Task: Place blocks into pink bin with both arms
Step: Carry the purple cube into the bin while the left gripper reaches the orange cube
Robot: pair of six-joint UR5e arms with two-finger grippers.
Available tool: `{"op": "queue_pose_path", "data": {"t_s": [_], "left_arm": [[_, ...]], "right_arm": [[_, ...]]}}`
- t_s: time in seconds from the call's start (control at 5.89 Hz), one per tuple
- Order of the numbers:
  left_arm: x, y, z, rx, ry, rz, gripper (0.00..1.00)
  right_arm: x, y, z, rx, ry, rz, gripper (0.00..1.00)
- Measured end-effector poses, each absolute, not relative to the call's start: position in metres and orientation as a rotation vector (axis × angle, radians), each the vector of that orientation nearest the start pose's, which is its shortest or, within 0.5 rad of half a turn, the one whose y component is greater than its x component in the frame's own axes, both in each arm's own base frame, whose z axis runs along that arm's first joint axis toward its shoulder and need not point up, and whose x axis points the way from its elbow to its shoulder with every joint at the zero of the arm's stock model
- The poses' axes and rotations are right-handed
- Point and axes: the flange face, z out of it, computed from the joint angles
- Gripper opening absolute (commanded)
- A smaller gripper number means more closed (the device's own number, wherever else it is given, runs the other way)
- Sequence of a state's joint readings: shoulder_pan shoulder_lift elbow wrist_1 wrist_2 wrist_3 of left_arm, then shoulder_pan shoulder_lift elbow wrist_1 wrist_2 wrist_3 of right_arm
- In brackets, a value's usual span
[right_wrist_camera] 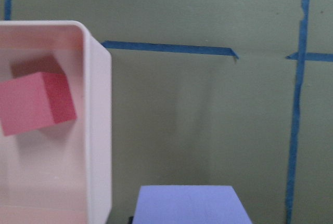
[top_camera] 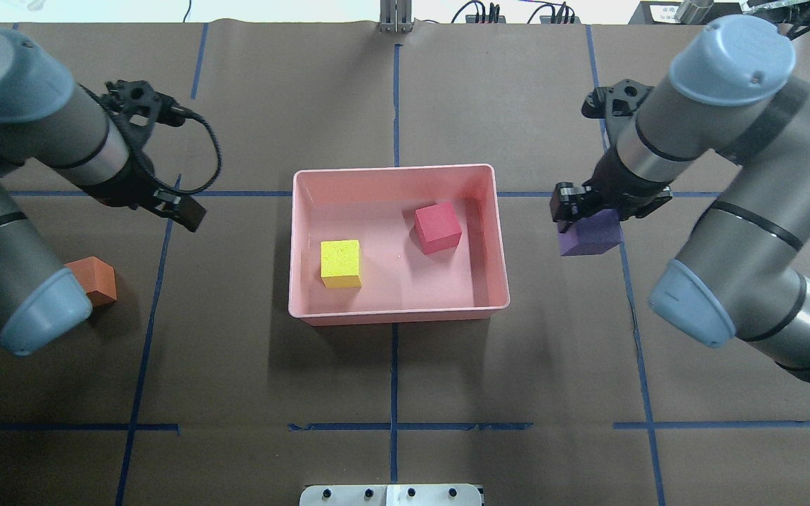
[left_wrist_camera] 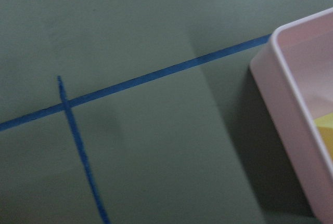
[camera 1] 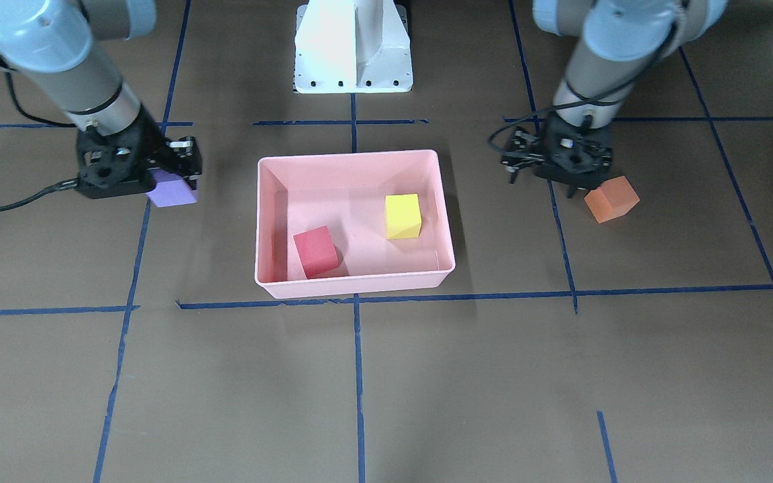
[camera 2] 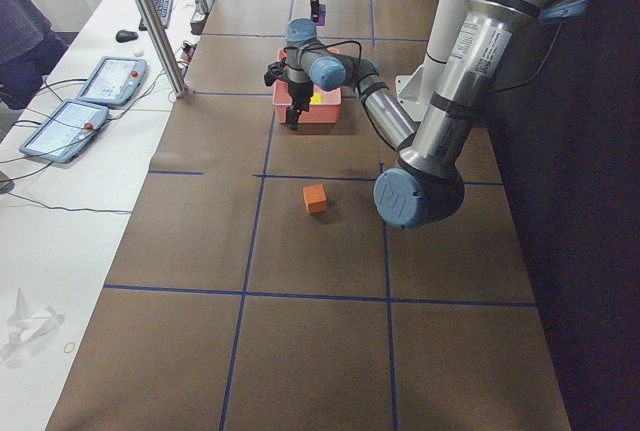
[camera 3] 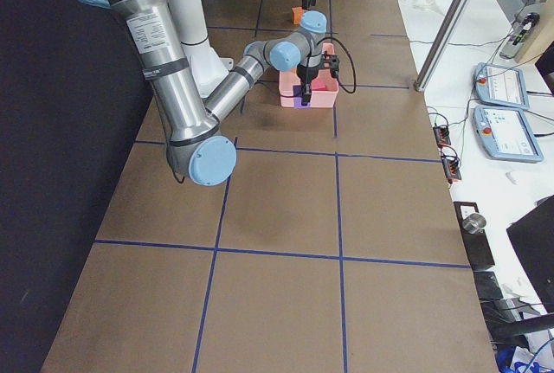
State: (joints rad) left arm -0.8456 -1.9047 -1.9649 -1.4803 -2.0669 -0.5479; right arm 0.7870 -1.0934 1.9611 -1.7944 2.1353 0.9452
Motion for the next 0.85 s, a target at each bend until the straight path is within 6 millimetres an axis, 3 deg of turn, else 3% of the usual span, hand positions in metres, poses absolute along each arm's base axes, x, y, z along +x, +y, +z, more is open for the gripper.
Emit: {"op": "queue_pose_path", "data": {"t_s": [0.17,0.34,0.51,0.68,0.85], "left_arm": [[0.278,-0.475,0.360,0.227,0.753,0.363,1.00],[0.256,-0.461,0.405,0.241,0.760,0.377,1.00],[0.240,-0.446,0.437,0.241,0.765,0.369,1.00],[0.232,-0.436,0.453,0.211,0.767,0.313,1.00],[0.230,-0.433,0.459,0.148,0.777,0.168,1.00]], "right_arm": [[-0.382,-0.458,0.201,-0.035,-0.849,0.030,0.52],[-0.422,-0.442,0.167,-0.046,-0.848,0.081,0.99],[-0.463,-0.421,0.149,-0.038,-0.826,0.120,1.00],[-0.489,-0.404,0.142,-0.025,-0.806,0.140,1.00],[-0.497,-0.398,0.142,-0.016,-0.799,0.140,1.00]]}}
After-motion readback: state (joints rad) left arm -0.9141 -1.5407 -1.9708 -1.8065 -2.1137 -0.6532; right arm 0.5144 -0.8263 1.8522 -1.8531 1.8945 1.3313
